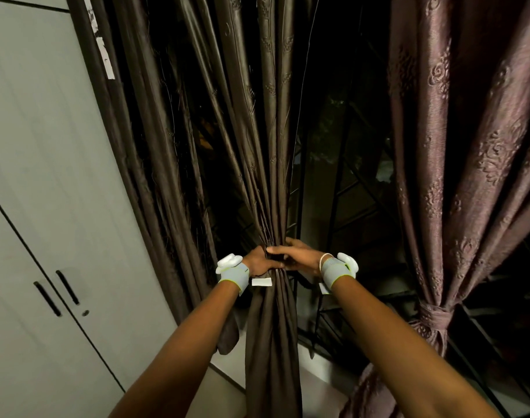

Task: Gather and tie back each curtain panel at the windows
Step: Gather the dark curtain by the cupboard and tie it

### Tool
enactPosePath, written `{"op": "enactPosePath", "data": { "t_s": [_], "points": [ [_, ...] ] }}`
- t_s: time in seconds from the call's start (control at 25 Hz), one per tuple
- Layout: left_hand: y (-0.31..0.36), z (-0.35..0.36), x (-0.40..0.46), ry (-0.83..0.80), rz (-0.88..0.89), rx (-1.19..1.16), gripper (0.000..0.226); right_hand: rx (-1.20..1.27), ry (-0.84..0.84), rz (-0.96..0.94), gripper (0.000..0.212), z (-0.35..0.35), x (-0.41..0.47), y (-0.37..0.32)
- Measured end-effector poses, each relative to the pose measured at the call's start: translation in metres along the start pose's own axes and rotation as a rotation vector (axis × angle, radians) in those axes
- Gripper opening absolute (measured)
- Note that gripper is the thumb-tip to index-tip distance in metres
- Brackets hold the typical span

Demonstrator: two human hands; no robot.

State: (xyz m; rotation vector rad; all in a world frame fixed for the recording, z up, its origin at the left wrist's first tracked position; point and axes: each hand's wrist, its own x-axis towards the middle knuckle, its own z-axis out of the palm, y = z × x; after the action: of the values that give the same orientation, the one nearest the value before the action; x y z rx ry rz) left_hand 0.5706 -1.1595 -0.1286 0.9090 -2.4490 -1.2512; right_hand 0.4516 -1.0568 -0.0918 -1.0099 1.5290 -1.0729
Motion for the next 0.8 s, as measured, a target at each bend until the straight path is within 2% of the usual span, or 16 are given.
{"op": "enactPosePath", "data": {
  "t_s": [0.12,0.2,0.28,0.4,0.48,0.6,0.68,0.8],
  "points": [
    [-0.021,0.003,0.023,0.019,-0.062,-0.063,0.076,-0.275,0.006,0.036,0.013,-0.008,0.000,0.003],
    [-0.024,0.002,0.030,-0.029,-0.091,-0.046,0.070,-0.513,0.006,0.042,0.023,-0.017,0.002,0.008],
    [-0.023,0.003,0.028,-0.011,-0.092,-0.077,0.065,-0.658,0.034,0.060,0.020,-0.022,0.003,0.013],
    [-0.046,0.006,0.045,-0.021,-0.087,-0.085,0.078,-0.942,0.179,0.062,0.023,-0.026,0.004,0.017],
    [-0.045,0.007,0.044,0.009,-0.110,-0.090,0.081,-0.965,0.319,0.066,0.028,-0.024,-0.002,0.013],
    [-0.031,0.007,0.035,0.090,-0.147,-0.041,0.083,-0.869,0.392,0.046,0.030,-0.018,-0.005,0.002],
    [-0.023,0.006,0.031,0.098,-0.185,0.144,0.086,-0.825,0.375,0.022,0.031,-0.009,-0.002,-0.003],
    [0.005,0.001,0.011,0.124,-0.245,0.381,0.064,-0.782,0.393,0.002,0.038,0.007,-0.001,-0.005]
  ]
}}
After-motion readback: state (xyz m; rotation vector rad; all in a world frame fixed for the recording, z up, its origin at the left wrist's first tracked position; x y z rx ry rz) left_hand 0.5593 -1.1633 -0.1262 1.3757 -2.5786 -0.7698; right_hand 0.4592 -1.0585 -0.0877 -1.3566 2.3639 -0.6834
